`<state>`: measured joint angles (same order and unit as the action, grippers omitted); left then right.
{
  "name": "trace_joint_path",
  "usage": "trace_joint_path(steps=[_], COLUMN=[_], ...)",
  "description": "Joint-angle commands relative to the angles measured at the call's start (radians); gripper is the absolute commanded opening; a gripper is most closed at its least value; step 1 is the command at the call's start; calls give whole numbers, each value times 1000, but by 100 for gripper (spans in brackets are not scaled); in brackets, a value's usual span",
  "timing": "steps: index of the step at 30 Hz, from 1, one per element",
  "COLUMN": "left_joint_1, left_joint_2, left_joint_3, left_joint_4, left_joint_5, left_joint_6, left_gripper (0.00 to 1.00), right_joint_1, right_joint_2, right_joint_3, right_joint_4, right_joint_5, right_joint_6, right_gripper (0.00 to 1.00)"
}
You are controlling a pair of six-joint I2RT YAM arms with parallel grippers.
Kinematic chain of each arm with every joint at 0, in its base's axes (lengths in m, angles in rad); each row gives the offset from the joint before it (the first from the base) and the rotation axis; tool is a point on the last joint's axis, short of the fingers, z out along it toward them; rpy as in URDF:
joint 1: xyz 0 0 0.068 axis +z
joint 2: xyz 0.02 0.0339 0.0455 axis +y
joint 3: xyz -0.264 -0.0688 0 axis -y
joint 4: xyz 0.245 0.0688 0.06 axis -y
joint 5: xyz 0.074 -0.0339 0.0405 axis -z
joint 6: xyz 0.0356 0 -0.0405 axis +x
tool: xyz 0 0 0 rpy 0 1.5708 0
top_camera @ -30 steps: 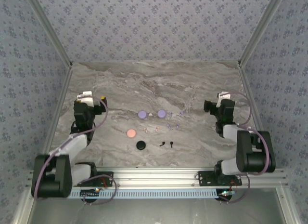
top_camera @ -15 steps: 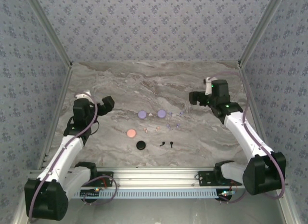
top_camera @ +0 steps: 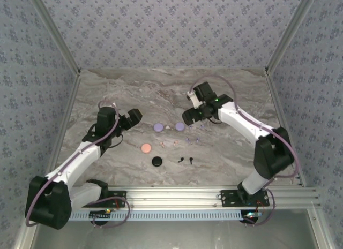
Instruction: Insert the wireless bluetooth earbuds into the charging case
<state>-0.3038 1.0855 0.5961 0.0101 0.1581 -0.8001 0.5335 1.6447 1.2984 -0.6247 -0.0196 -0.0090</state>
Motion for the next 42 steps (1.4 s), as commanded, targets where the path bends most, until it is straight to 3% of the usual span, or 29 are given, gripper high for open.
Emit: trace_joint_path(steps=[1, 19, 42], left_joint_1=[-9, -14, -14], left_joint_2=[5, 7, 31], left_joint_3=[35, 46, 67], left_joint_4=[42, 16, -4], left_joint_5=[9, -18, -25], left_joint_6=[-28, -32, -26], left_gripper=[99, 99, 99], right_joint_1=[31, 113, 122], right_joint_2=[88, 428, 523], right_joint_3=[74, 332, 356], right_joint_4=[-66, -204, -218], right_joint_5=[-15, 2, 9], right_joint_6=[-95, -239, -249], right_gripper=[90, 88, 69])
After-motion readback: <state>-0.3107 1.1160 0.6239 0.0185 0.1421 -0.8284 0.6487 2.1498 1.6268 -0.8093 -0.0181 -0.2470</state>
